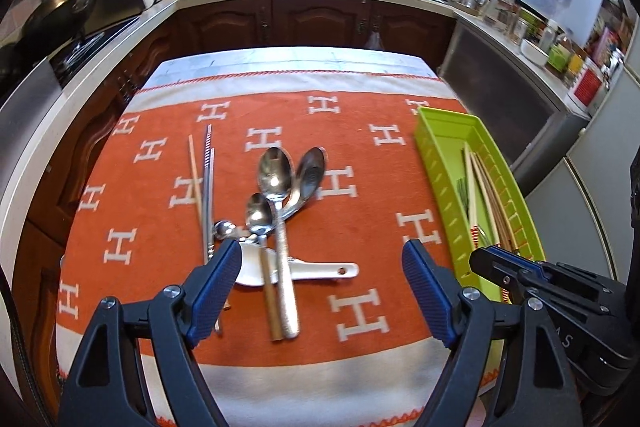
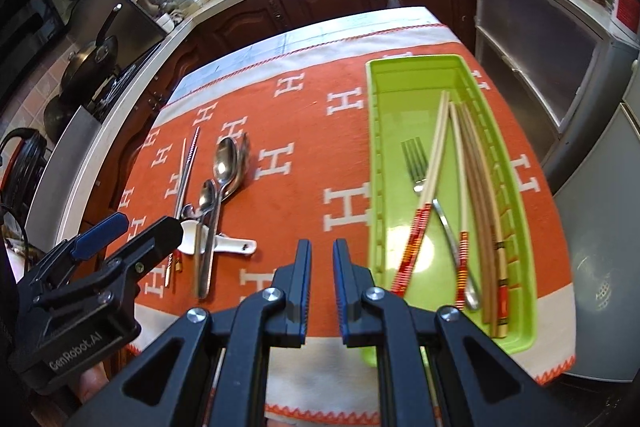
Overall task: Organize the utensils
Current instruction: 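Move both open tools back over the spoons on the cloth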
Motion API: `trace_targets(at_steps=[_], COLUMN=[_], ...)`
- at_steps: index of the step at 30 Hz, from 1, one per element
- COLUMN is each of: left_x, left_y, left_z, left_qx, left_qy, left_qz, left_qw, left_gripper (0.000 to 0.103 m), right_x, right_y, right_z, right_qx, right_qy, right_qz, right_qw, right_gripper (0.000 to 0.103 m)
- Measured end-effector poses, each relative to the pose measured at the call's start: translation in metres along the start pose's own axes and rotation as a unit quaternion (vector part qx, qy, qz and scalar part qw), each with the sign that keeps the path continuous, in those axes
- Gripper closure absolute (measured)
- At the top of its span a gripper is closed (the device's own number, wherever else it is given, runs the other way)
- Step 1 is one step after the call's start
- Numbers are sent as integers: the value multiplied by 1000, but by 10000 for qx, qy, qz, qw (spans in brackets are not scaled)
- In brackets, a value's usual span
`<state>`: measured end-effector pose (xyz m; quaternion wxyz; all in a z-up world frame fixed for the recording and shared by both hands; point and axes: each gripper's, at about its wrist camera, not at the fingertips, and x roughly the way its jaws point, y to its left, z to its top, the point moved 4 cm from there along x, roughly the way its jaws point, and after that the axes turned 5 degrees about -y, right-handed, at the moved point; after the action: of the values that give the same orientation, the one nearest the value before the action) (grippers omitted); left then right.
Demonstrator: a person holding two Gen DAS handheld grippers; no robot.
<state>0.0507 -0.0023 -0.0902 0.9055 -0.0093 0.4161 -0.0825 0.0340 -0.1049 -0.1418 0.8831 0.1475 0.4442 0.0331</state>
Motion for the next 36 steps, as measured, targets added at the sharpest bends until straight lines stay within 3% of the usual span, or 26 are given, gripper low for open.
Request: trace_targets(at_steps=[12,36], left_x=[3,40], left_y=[46,108], left_z=[-3,-16], left_qx=[-312,-856], left_qy=[-74,358], left_qz=[250,576], left_qw=[9992,9940], left_gripper=[22,22], right_x=[20,67], right_y=[37,79], right_z=[-7,-2], right_qx=[-272,-540], right_qy=[198,544], right_qz=[1,264], right_qw=[9994,9967], right_gripper=[92,92])
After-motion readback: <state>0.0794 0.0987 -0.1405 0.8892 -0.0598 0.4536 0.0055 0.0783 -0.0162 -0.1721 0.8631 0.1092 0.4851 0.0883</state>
